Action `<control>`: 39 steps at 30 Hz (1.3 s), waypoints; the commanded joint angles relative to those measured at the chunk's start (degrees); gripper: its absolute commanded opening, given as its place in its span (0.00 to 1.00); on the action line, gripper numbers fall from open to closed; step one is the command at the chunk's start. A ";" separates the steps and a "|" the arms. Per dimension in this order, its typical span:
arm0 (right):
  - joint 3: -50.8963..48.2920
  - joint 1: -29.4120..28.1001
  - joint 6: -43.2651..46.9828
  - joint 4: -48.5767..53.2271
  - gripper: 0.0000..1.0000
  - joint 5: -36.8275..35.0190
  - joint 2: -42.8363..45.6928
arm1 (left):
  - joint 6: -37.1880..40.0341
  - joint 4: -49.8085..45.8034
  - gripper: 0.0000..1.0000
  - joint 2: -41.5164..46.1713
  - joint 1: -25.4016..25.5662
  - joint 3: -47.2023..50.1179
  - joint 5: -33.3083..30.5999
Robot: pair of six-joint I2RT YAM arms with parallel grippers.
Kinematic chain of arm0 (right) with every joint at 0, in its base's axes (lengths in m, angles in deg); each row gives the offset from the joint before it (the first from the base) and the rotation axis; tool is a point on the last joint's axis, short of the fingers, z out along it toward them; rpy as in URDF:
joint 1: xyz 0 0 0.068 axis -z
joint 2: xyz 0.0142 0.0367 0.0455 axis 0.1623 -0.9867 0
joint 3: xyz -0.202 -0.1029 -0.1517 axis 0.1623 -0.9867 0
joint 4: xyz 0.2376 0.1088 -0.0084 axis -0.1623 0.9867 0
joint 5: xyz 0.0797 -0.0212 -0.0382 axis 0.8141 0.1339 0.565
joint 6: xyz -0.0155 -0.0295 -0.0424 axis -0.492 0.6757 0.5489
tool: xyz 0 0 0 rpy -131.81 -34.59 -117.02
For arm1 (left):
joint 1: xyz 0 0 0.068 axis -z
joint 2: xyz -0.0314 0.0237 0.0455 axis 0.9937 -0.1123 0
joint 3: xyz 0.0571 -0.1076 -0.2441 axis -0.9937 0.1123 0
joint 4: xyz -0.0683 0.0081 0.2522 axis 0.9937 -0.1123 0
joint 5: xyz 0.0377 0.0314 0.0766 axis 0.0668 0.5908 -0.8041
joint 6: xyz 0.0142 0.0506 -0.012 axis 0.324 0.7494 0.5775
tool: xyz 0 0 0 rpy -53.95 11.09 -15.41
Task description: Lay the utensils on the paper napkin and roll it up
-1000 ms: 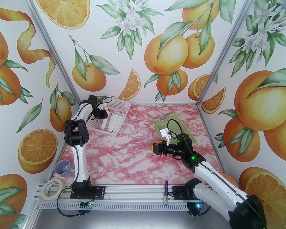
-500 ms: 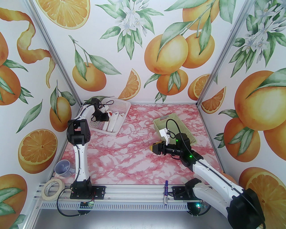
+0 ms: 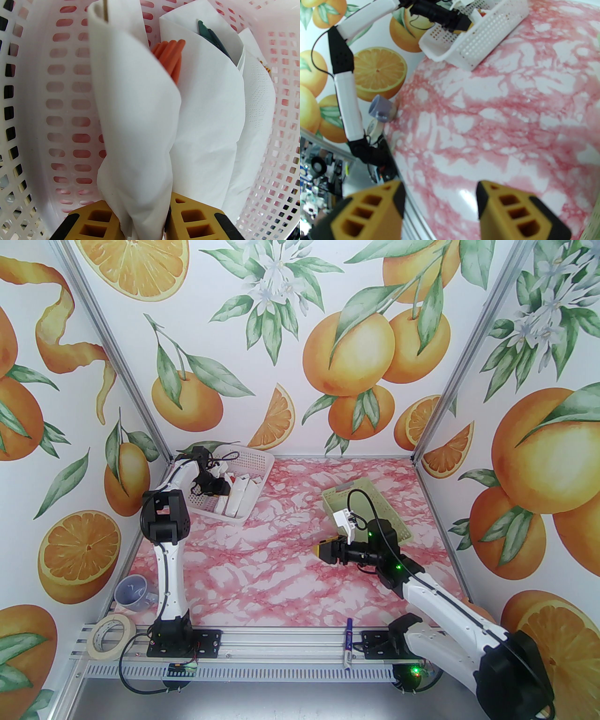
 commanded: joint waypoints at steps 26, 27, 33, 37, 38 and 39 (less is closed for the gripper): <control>-0.74 0.42 -0.47 -3.32 0.54 1.86 -0.70 | 2.05 -3.06 0.39 4.45 -0.90 -4.24 -2.27; -0.83 0.44 -0.49 -3.32 0.54 1.72 -0.60 | 2.14 -3.19 0.40 4.66 -0.85 -4.30 -2.92; -1.18 0.45 -0.48 -3.39 0.54 1.75 -0.42 | 2.58 -3.55 0.40 5.82 -1.13 -4.76 -4.77; -1.21 0.42 -0.63 -3.59 0.54 1.70 -0.46 | 2.76 -3.73 0.40 6.08 -1.14 -4.85 -4.75; -1.20 0.45 -0.62 -3.59 0.54 1.77 -0.49 | 2.76 -3.81 0.40 6.16 -1.16 -4.85 -4.84; -1.17 0.47 -0.64 -3.59 0.54 1.81 -0.51 | 2.79 -3.81 0.40 6.24 -1.16 -4.81 -5.22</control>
